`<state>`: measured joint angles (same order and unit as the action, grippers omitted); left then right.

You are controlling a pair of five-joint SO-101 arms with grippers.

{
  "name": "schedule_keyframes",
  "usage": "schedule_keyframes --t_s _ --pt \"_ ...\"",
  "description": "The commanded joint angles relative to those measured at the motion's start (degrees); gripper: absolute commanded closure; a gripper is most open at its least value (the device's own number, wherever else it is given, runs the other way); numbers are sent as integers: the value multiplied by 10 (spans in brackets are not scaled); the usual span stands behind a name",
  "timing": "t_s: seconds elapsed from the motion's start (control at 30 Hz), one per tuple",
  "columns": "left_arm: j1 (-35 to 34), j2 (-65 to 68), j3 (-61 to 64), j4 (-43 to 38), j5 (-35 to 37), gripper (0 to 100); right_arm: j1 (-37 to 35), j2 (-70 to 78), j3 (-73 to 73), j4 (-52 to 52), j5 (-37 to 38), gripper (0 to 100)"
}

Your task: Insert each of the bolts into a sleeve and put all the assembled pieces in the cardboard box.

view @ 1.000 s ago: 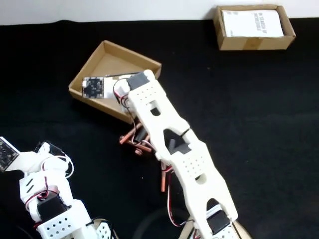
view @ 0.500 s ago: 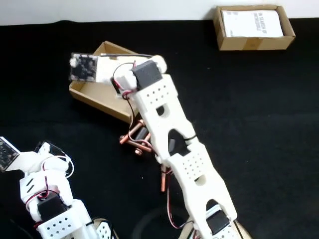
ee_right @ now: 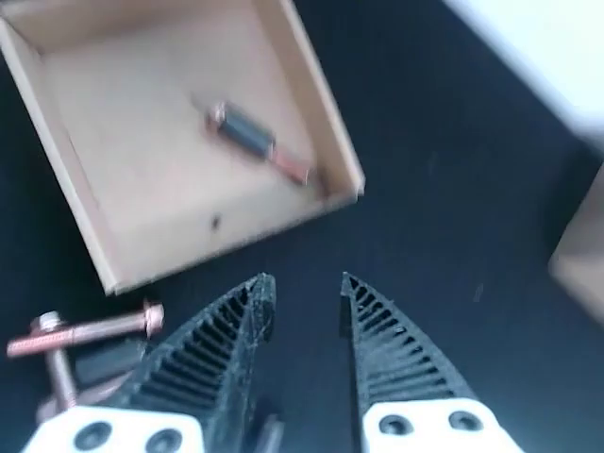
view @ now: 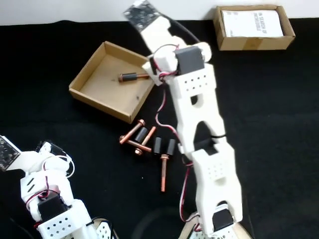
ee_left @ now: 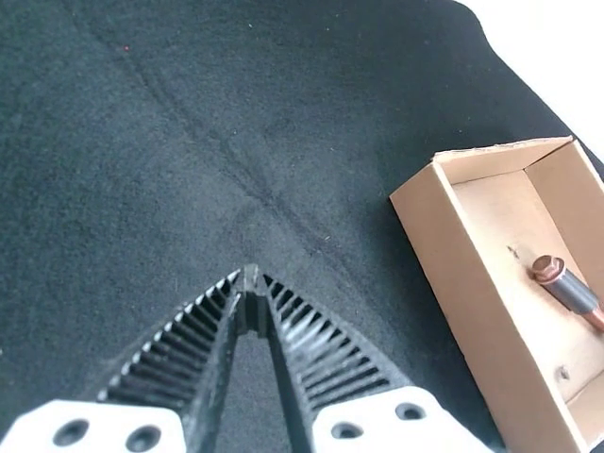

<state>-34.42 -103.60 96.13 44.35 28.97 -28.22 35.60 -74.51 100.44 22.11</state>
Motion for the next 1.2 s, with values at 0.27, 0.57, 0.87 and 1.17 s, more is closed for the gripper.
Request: schedule_keyframes --t_s 0.27,0.57,0.87,1.17 --pt "28 -1 10 10 -14 990 0 -189 528 2 -112 903" --pt "30 0 10 10 -32 989 62 -189 611 -82 -102 900" --pt "44 0 10 18 -33 989 69 -187 623 -106 -23 847" --pt "44 0 10 18 -33 989 74 -187 707 -206 -11 834"
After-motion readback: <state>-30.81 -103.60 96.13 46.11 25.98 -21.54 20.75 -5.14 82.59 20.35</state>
